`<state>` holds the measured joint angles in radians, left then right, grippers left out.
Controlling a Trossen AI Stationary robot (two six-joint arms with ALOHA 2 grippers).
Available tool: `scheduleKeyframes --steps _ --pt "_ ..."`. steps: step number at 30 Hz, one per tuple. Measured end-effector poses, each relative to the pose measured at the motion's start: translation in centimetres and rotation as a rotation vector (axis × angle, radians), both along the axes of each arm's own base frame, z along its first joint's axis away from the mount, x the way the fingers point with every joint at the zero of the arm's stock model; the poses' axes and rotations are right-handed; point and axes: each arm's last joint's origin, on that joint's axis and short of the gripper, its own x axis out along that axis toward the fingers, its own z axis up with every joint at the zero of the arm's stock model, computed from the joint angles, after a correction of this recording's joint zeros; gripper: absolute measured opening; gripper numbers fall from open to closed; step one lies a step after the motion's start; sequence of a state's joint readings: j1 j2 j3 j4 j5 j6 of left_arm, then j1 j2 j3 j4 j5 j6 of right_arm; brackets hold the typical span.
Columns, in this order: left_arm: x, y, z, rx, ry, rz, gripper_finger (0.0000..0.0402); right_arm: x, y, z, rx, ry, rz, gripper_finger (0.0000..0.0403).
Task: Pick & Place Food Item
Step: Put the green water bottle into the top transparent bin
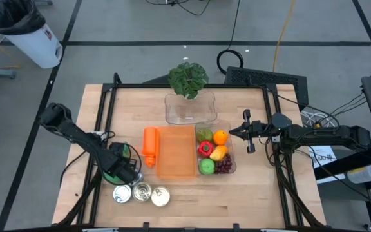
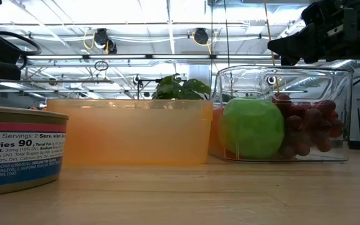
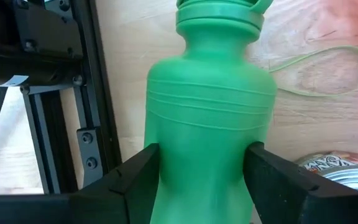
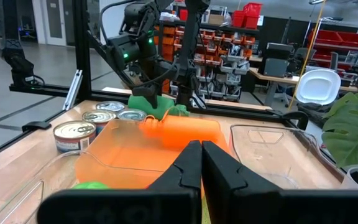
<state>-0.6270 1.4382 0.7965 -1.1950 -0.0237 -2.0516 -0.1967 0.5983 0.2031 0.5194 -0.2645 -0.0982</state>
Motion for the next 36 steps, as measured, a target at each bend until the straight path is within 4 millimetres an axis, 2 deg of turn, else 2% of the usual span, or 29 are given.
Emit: scheduleKeyframes --steps 5,14,20,23,25,29,36 --pt "-0.6 0.6 0.7 0.053 -0.027 0.030 0.0225 0.0 0.0 0.0 0.000 0.001 -0.001 0.0000" --pt "-1.7 1.7 3.0 0.097 -0.187 0.012 0.0220 0.0 0.0 0.0 0.000 0.001 0.000 0.0000" --pt "-2.5 2.3 4.3 0.030 -0.234 -0.017 0.0159 0.0 0.0 0.0 0.000 0.000 0.000 0.0000" --pt "-2.7 2.1 4.4 -0.050 -0.201 0.001 0.0129 0.0 0.0 0.0 0.000 0.000 0.000 0.0000" --pt "-2.8 2.0 4.4 -0.082 -0.174 0.007 0.0123 0.0 0.0 0.0 0.000 0.000 0.000 0.0000" --pt "-2.8 1.9 4.4 -0.108 -0.158 0.011 0.0151 0.0 0.0 0.0 0.000 0.000 0.000 0.0000" --pt "-2.5 1.8 4.3 -0.109 -0.184 0.006 0.0270 0.0 0.0 0.0 0.000 0.000 0.000 0.0000"
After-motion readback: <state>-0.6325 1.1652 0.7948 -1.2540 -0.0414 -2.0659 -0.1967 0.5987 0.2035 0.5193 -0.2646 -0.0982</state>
